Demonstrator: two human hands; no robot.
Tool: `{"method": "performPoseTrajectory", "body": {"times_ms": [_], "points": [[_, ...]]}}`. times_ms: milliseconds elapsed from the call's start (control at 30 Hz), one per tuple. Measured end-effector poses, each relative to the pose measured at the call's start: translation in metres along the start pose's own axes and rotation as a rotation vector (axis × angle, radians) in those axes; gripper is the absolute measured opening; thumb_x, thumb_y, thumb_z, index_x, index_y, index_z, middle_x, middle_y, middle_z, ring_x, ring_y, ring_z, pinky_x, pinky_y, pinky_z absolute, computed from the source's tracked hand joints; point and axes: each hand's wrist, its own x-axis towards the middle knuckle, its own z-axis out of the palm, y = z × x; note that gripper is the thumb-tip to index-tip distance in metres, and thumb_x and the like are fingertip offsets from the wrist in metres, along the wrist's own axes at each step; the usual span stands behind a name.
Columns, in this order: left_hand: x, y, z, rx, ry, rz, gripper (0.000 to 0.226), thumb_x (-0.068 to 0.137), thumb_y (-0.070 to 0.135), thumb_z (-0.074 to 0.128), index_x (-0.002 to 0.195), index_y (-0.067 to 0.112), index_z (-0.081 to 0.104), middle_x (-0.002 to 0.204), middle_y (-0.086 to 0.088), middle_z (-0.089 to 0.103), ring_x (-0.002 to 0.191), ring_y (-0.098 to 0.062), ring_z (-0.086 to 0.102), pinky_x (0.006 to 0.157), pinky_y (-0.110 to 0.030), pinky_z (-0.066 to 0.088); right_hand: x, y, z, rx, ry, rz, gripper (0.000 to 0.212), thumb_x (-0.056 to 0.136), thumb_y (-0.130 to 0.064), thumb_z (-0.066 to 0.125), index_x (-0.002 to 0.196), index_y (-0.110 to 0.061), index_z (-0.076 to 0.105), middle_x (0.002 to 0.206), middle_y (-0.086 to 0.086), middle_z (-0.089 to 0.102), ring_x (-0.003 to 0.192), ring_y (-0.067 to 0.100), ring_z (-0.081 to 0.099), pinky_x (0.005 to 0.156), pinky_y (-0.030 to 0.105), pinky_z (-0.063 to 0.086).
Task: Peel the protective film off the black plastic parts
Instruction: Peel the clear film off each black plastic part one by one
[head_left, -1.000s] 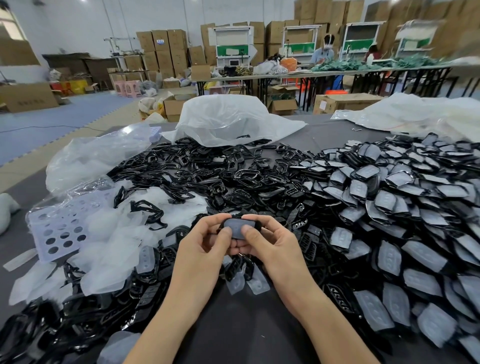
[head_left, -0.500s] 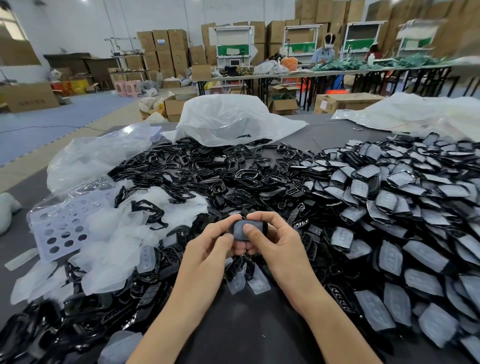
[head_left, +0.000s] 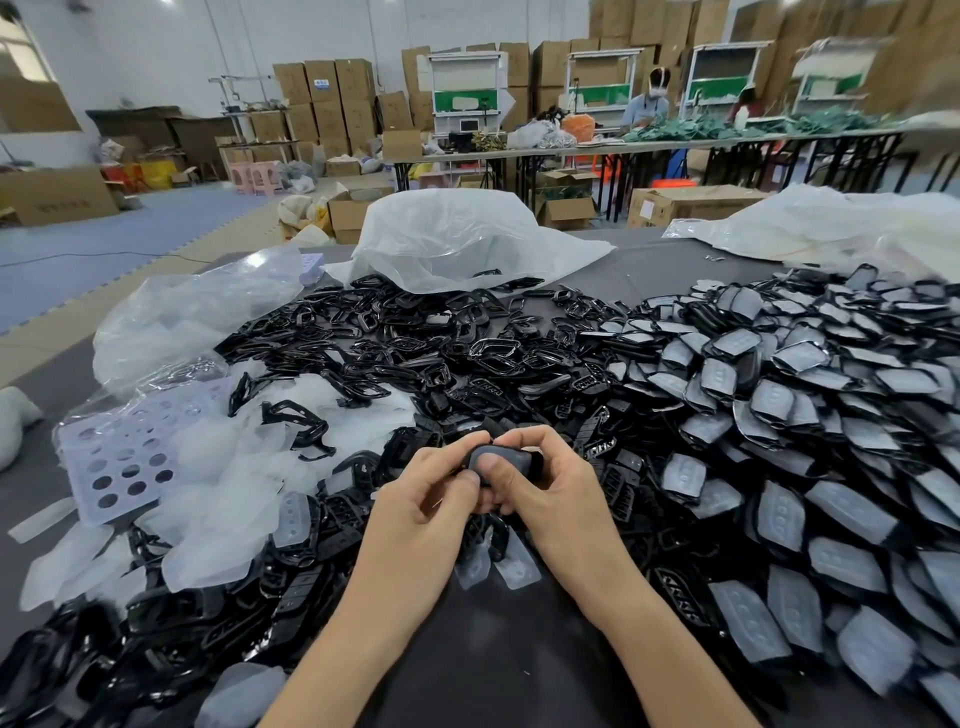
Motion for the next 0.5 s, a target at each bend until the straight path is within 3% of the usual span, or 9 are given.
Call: {"method": "performPoseTrajectory", "body": {"times_ms": [233,367,500], "points": [[0.0006,0.0000,0.0001,0.125,0.078,0.049,0.032,0.096,0.011,0.058,0.108,0.038,0.070,0.098,0.002,0.071,0.088,-0.014,0.070,0.085,-0.032,0.055,-0.0010,-0.0030,0.0024,0.079,-0.030,0.068,0.014,0.091,-0.017,0.071,0.099,-0.010,0.062,0.073,-0.003,0.070,0.063,0.007,0.064,0.061,0.017,0.052],[0.0010,-0.0022,-0.0018,0.161,0.109,0.030,0.029,0.097,0.014,0.057,0.108,0.038,0.070,0.093,-0.001,0.072,0.088,-0.015,0.070,0.085,-0.036,0.056,-0.0018,-0.0029,0.0021,0.045,-0.046,0.082,0.013,0.094,-0.011,0.067,0.106,-0.012,0.064,0.079,-0.002,0.072,0.070,0.009,0.068,0.067,0.018,0.054],[0.0009,-0.0030,-0.0010,0.149,0.114,0.026,0.030,0.099,0.014,0.053,0.112,0.035,0.069,0.094,0.001,0.074,0.088,-0.008,0.071,0.082,-0.021,0.054,-0.0019,-0.0024,0.0021,0.025,-0.028,0.085,0.013,0.094,-0.011,0.068,0.106,-0.015,0.066,0.082,0.002,0.075,0.071,0.010,0.069,0.068,0.019,0.054]]}}
